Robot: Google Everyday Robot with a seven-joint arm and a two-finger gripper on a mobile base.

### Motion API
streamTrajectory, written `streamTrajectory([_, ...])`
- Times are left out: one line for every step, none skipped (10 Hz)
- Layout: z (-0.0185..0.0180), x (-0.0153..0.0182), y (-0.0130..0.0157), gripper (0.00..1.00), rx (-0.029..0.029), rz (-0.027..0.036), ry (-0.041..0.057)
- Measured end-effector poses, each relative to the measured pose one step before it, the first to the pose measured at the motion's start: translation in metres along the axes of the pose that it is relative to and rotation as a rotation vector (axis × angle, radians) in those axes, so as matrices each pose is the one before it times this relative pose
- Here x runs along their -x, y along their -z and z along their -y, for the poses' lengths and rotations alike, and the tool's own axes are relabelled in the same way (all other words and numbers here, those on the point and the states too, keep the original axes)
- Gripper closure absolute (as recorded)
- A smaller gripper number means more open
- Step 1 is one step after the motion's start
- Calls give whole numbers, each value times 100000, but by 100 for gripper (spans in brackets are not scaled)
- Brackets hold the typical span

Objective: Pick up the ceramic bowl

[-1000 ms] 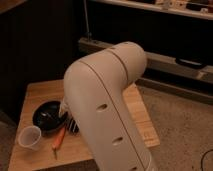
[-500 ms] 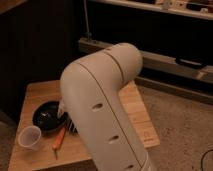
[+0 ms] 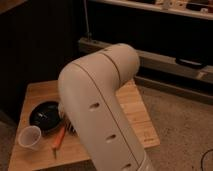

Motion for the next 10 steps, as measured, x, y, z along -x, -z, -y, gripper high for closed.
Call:
streamTrajectory([43, 40, 176, 100, 394, 631, -319])
streamTrajectory([123, 93, 239, 100, 766, 729, -767])
streamTrajectory([142, 118, 396, 100, 2342, 676, -1190])
streamTrajectory([401, 369, 1100, 100, 7011, 1072, -2024])
streamTrajectory([751, 613, 1438, 100, 6332, 1386, -1837])
streamTrajectory([183, 585, 1471, 100, 3915, 1570, -777])
streamTrajectory([-291, 331, 2202, 100, 4719, 1305, -259])
streamTrajectory([-398, 259, 2040, 100, 4071, 1446, -183])
streamTrajectory([-330, 489, 2237, 100, 3873, 2019, -21])
streamTrajectory([-279, 342, 2159, 100, 3895, 1732, -135])
